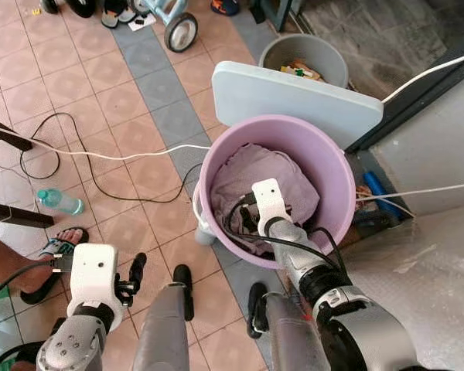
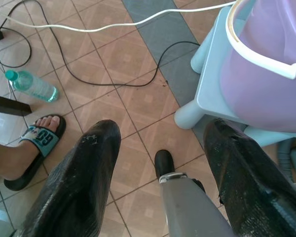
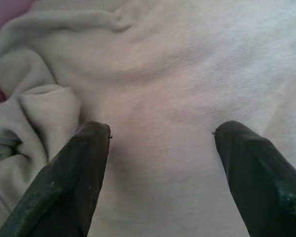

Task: Clothes washing

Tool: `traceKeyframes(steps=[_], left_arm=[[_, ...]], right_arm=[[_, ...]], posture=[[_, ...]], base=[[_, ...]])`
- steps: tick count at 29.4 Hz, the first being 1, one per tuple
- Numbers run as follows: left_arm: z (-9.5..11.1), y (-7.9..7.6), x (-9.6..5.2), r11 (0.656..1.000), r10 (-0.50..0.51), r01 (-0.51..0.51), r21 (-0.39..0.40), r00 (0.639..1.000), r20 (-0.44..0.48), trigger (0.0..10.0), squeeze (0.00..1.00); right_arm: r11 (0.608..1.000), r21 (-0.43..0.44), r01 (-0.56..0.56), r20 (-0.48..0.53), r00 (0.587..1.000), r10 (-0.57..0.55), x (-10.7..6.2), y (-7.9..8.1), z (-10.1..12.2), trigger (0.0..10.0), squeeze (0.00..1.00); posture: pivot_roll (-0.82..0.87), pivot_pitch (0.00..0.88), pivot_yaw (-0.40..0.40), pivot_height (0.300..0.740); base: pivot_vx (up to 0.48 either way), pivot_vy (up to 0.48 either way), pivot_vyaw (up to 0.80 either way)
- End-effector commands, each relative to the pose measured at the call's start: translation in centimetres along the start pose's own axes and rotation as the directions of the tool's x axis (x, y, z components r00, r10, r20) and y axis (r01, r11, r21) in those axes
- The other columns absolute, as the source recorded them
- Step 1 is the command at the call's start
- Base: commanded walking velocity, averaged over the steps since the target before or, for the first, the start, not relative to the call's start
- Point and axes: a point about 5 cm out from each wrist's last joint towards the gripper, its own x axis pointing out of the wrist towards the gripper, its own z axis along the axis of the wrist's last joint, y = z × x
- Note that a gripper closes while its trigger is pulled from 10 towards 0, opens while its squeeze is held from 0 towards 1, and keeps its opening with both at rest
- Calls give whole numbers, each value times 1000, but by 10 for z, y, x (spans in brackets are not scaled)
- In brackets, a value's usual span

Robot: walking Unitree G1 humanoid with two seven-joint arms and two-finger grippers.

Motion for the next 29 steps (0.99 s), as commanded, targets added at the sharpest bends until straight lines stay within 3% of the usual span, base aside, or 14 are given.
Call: traceKeyframes(steps=[1,2,7,12,14,18,29], left_arm=[[-4,1,-4,1000,18,-18,-1,1000,-23,10000,0],[-3,-2,-1,1000,14,-14,-2,1000,-16,10000,0],[-2,-2,1,1000,19,-19,-6,1000,-11,10000,0],[-3,-2,2,1000,23,-23,-7,1000,-12,10000,0],[-1,-2,4,999,31,-31,-9,1000,-5,10000,0],[-1,-2,4,999,36,-36,-10,999,-3,10000,0],[0,-2,6,999,47,-47,-10,999,5,10000,0]], right_arm=[[1000,-10,19,-71,997,-19,-1,-2,-18,0,0],[996,-64,55,-72,996,-60,0,-10,-17,0,0],[991,-115,66,-68,995,-74,1,-18,-16,0,0],[996,-93,13,-107,994,-23,0,-12,-24,0,0],[996,-37,-82,-150,986,76,-1,4,-30,0,0],[990,-3,-144,-162,977,142,-2,15,-32,0,0],[991,49,-125,-132,983,130,-1,12,-25,0,0]], posture=[[217,438,-55,740],[217,434,-57,740],[210,429,-61,740],[213,427,-66,740],[215,421,-70,740],[214,421,-72,740],[212,417,-79,740]], base=[[0,0,0],[0,0,0],[0,0,0],[0,0,0],[0,0,0],[0,0,0],[0,0,0]])
